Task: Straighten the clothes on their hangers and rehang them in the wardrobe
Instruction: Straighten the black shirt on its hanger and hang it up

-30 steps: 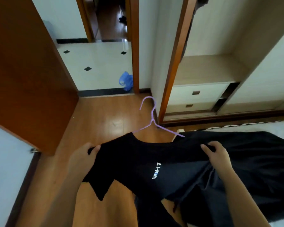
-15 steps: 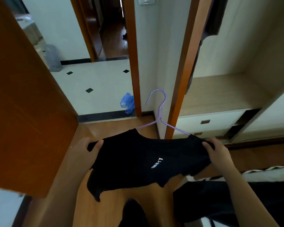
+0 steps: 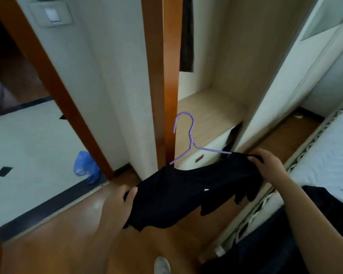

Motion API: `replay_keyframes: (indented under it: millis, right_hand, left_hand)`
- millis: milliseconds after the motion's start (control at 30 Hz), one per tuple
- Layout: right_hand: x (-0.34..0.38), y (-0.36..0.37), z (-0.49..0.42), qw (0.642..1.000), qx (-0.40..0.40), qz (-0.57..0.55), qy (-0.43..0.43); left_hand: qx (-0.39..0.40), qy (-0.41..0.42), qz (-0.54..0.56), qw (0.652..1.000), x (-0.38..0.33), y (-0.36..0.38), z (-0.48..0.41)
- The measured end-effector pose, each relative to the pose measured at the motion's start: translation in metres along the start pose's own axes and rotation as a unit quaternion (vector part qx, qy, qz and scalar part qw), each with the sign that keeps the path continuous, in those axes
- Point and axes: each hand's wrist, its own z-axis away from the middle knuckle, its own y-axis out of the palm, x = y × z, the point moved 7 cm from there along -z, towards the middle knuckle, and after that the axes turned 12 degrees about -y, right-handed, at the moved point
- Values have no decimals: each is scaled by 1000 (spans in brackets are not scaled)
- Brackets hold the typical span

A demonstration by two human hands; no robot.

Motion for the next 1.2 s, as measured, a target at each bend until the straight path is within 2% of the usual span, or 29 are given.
replay_keyframes:
  millis: [267, 433, 567, 667, 767, 933, 1200]
  right_hand:
    - [-56, -61, 3, 989, -58, 126, 45]
    - [-96, -97, 11, 977, -80, 179, 89]
    - [-128, -120, -3, 967, -118, 192, 115]
    - [-154, -144, -29, 960, -143, 204, 126]
    - [-179, -168, -73, 959, -149, 217, 106]
    - [-205, -214, -150, 953, -190, 226, 70]
    - [-232, -289, -217, 938, -252, 237, 40]
  left_hand:
    - [80, 109, -57, 989, -72, 77, -50]
    - [98, 180, -39, 978, -132, 118, -58]
    - [82, 216, -18, 973, -181, 150, -79]
    - [40, 250, -15, 967, -227, 168, -99]
    - [-1, 274, -1, 962, -280, 184, -130]
    - [-41, 262, 7, 964, -379, 201, -191]
    - [-63, 358, 6, 932, -529, 200, -252]
